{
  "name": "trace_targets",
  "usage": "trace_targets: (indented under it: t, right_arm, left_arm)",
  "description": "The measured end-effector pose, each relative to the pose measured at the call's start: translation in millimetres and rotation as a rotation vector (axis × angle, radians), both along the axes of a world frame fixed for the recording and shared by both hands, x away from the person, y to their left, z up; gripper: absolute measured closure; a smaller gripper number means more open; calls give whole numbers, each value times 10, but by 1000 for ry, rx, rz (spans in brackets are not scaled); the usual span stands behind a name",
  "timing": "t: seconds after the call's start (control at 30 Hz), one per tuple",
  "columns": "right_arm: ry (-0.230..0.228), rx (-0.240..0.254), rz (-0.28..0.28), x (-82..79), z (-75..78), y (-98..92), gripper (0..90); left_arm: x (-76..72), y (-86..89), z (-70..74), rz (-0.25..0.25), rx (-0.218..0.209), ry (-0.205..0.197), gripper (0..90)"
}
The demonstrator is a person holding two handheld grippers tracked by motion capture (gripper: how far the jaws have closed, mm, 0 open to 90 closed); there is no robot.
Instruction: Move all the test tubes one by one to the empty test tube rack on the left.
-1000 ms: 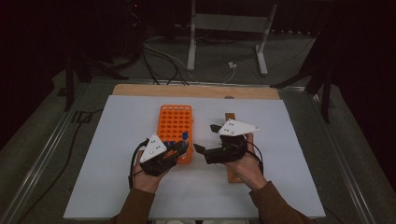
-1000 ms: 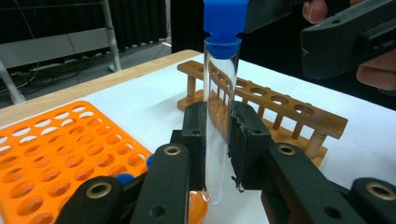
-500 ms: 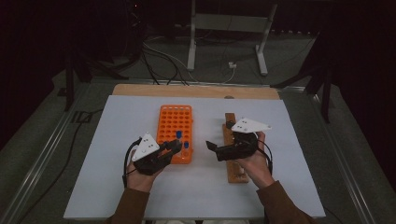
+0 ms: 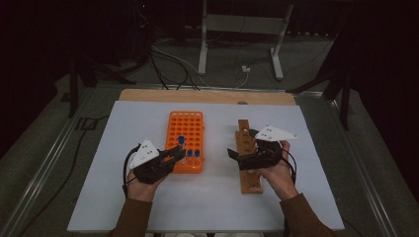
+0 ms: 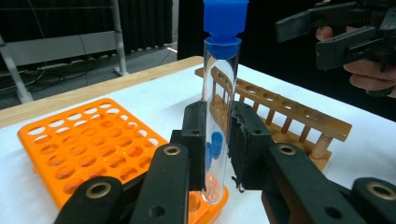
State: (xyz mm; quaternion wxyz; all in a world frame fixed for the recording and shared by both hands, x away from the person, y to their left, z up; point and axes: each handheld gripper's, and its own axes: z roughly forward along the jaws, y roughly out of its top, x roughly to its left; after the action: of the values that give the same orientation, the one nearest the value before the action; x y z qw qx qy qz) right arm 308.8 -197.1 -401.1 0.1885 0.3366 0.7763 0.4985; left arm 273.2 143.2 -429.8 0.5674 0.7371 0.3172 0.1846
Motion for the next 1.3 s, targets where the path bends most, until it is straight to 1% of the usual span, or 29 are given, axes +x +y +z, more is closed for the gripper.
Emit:
trace_targets:
  t: [0.13, 0.23, 0.33, 0.5, 0.53, 0.7, 0.97, 1.3]
  right_arm:
    - [0, 2, -13, 5, -9, -76, 0]
    - [1, 7, -24, 7, -11, -124, 0]
    - [1, 4, -31, 8, -19, -163, 0]
    - [-3, 2, -49, -4, -33, -227, 0]
    - [-10, -4, -58, -10, -37, -239, 0]
    - [-15, -14, -69, -28, -54, -277, 0]
    - [-12, -7, -86, -41, -71, -368, 0]
    - [-12, -9, -103, -71, -108, -461, 0]
  left_arm:
    - [5, 50, 7, 7, -3, 6, 782]
    - [7, 73, 9, -3, -7, 9, 781]
    - [7, 83, 6, 5, 5, 8, 782]
    - [12, 109, -11, 14, 11, 11, 782]
    - [13, 113, -12, 16, 10, 11, 781]
    - [12, 149, -13, 31, 8, 6, 782]
    - [18, 230, -41, 67, 9, 9, 782]
    - [31, 277, -86, 110, 10, 12, 782]
